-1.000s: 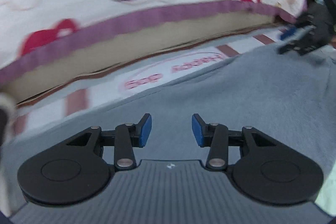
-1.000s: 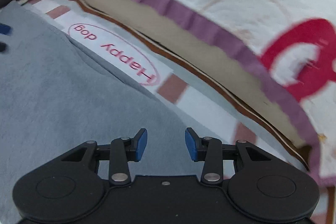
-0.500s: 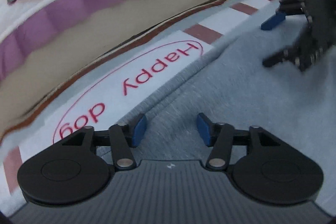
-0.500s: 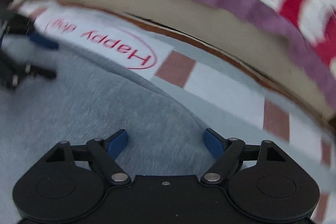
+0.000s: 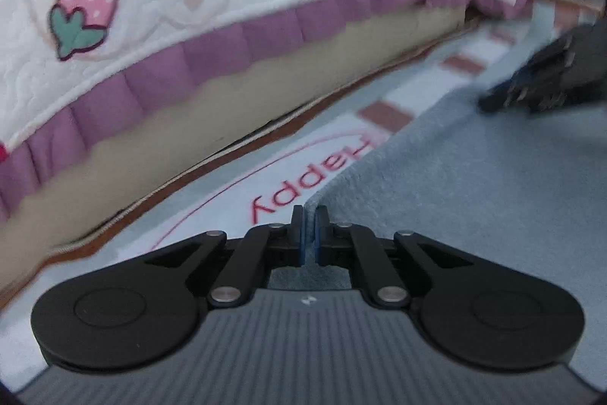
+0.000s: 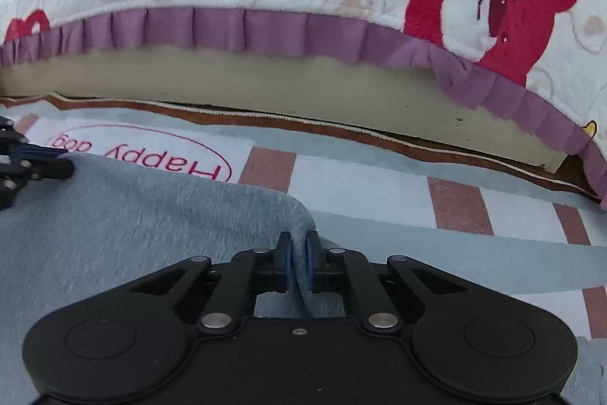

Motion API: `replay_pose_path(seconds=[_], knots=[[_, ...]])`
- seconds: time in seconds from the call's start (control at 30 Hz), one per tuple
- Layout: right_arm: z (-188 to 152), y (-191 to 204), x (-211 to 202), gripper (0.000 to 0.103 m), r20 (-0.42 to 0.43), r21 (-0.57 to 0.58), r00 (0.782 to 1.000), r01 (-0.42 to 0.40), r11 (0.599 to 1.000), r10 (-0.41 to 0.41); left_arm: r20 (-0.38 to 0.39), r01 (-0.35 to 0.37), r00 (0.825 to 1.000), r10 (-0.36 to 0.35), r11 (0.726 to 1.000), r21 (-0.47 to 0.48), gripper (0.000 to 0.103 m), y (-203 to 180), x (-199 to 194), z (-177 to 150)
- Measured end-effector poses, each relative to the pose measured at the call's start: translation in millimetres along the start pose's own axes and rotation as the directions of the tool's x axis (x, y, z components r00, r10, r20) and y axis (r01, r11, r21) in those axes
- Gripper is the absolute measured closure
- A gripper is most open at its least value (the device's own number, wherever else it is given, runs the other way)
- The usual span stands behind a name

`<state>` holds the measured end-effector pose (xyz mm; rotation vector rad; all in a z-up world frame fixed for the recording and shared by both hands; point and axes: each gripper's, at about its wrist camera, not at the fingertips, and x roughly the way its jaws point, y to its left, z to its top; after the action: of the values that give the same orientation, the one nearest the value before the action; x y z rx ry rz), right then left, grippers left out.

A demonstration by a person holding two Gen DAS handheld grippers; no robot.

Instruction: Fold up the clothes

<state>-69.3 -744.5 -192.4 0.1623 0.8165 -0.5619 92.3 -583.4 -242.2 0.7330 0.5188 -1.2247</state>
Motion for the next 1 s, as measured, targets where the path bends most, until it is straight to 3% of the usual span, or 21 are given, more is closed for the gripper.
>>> replay_pose_path(seconds=[0.07,0.13,0.17,0.27,0.37,0.47,0.53,0.63,0.73,0.87,1.0], knots=[[-2.5,1.4,1.0,0.079,-0.021,0.009,1.000,0.014,1.000,-0.014,-0.007,-0.056,0.998,0.057,0.997,0.054,0.091,-12.5,5.0,-8.8],[-9.4,-4.1,-14.4,0.063,0.009,0.047,1.000,0.028,0.999,-0.028,-0.001,-0.109,0.994,0.109,0.994,0.022,0.061,-16.6,-6.0,-11.9],[-15.0,-11.1,-28.1,0.053,0.029,0.090,0.999,0.022,0.996,-0.025,-0.003,-0.124,0.992,0.124,0.992,-0.016,0.056,-16.3,-14.1,-12.8],[-40.2,-35.9,-72.6,0.047,0.083,0.223,0.996,-0.006,0.975,-0.013,0.064,-0.027,0.997,0.034,0.993,-0.113,0.053,-17.5,-48.3,-17.4],[-82.8,-58.9,-113.3,0.046,0.076,0.325,0.997,-0.003,0.946,-0.023,0.068,0.079,0.995,-0.071,0.990,-0.119,0.053,-34.7,-67.0,-20.3],[-137.1,-78.1,-144.9,0.046,0.029,0.344,0.995,0.084,0.935,-0.100,0.046,0.145,0.989,-0.141,0.983,-0.110,0.052,-53.9,-72.3,-24.7],[-170.2,-96.3,-162.7,0.046,0.011,0.389,0.982,0.169,0.906,-0.188,0.031,0.189,0.982,-0.187,0.976,-0.105,0.052,-66.7,-75.8,-27.7],[-211.3,-124.0,-186.4,0.042,-0.003,0.486,0.952,0.269,0.831,-0.306,0.016,0.238,0.971,-0.238,0.967,-0.093,0.052,-85.4,-80.3,-28.7],[-243.1,-164.2,-192.4,0.039,-0.035,0.656,0.935,0.287,0.698,-0.352,0.020,0.249,0.969,-0.248,0.966,-0.068,0.052,-102.7,-83.2,-21.2],[-263.1,-206.6,-188.9,0.038,0.027,0.823,0.965,0.126,0.554,-0.261,0.026,0.262,0.965,-0.261,0.964,-0.035,0.050,-125.7,-87.1,-11.2],[-273.7,-220.3,-170.8,0.034,0.068,0.899,0.980,0.020,0.437,-0.186,0.109,0.257,0.962,-0.252,0.965,-0.042,0.050,-142.0,-107.2,-1.4]])
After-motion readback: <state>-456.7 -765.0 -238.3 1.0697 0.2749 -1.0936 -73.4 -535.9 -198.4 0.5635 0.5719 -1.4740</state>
